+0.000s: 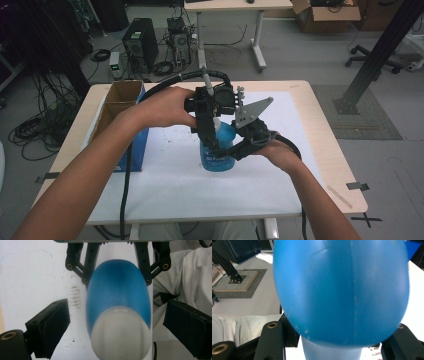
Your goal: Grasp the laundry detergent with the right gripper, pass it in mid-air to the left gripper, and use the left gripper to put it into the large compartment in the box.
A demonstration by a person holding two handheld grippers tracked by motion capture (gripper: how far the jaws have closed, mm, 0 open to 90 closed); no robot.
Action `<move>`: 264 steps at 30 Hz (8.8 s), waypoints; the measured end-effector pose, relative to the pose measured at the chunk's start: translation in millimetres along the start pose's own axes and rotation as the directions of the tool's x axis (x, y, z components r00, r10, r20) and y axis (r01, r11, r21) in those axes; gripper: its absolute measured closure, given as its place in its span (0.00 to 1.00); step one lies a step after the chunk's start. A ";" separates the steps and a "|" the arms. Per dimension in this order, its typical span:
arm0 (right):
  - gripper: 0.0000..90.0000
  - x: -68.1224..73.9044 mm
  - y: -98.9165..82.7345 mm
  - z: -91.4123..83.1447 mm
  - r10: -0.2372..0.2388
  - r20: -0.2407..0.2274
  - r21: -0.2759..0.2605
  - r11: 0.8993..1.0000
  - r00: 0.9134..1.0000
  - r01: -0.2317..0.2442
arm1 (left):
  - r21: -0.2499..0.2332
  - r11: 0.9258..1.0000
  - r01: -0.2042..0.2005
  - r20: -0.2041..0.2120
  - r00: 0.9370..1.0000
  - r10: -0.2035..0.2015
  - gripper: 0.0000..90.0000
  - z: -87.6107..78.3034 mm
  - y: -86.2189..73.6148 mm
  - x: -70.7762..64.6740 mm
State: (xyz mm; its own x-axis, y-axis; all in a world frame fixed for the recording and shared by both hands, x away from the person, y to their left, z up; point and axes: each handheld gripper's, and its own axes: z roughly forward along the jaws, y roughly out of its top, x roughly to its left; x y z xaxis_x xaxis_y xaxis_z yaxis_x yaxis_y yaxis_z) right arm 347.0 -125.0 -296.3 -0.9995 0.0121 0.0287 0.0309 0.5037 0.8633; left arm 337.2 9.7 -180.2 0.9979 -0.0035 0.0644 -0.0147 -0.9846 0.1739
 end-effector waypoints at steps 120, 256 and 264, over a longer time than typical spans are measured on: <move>0.04 23.2 -41.6 -137.8 0.120 0.350 0.237 0.948 0.929 -0.212 | -0.030 0.845 0.533 -0.285 0.806 -0.519 0.43 -107.5 -56.7 37.4; 0.05 5.1 -70.4 -142.3 0.170 0.376 0.347 0.886 0.911 -0.308 | -0.140 0.236 0.962 -0.367 0.171 -0.914 0.43 51.3 -262.8 66.2; 0.05 3.8 -70.3 -139.1 0.174 0.370 0.347 0.885 0.912 -0.310 | -0.136 0.236 0.962 -0.363 0.173 -0.915 0.43 52.6 -263.4 67.3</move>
State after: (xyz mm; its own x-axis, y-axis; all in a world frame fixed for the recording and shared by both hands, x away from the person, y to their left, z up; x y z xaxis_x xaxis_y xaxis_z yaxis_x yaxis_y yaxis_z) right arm 341.6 -280.5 -286.8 -0.9081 0.4186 -0.0098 0.3357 0.7420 0.5803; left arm 411.6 259.7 -273.4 0.1638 0.9641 0.2090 0.9481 -0.2124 0.2368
